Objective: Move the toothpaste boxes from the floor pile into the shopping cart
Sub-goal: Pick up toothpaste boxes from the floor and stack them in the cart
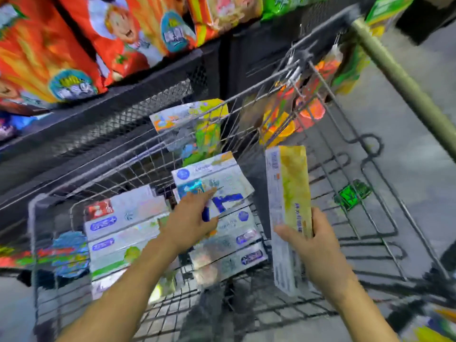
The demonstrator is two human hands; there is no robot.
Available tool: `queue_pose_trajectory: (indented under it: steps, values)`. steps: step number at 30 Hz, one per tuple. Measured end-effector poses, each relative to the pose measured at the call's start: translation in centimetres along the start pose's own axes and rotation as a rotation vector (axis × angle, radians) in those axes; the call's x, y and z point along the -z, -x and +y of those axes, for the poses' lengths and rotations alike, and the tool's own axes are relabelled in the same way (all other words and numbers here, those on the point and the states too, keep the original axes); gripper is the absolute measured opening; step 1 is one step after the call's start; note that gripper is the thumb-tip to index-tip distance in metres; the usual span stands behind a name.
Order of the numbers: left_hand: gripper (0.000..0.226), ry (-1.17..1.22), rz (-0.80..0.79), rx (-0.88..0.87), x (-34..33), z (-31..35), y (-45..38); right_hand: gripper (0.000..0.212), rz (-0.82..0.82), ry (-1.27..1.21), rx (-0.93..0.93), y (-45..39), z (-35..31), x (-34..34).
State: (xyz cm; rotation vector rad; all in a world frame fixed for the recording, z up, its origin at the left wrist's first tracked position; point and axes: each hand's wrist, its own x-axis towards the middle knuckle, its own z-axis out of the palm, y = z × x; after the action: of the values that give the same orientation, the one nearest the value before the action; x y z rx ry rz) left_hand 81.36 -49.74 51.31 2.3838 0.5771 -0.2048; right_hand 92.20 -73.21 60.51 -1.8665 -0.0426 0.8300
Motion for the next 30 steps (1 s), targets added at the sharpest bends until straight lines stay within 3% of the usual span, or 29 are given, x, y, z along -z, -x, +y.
queue_pose_trajectory:
  steps: [5, 10, 22, 30]
  values:
    - [0.072, -0.206, -0.057, -0.123, -6.8, -4.7, -6.5, 0.052, -0.018, 0.02, -0.073, -5.0, 3.0, -0.8]
    - [0.078, -0.37, 0.053, -0.223, -10.4, -7.6, -10.3, 0.055, -0.055, 0.032, -0.121, -7.1, 3.8, -1.7]
    - [0.07, -0.646, 0.192, -0.284, -11.8, -11.0, -9.3, 0.06, -0.139, 0.089, -0.222, -6.3, 2.5, -2.7]
    - [0.071, -0.604, 0.184, -0.221, -10.9, -12.7, -8.7, 0.033, -0.184, 0.231, -0.128, -6.0, 3.6, -3.3]
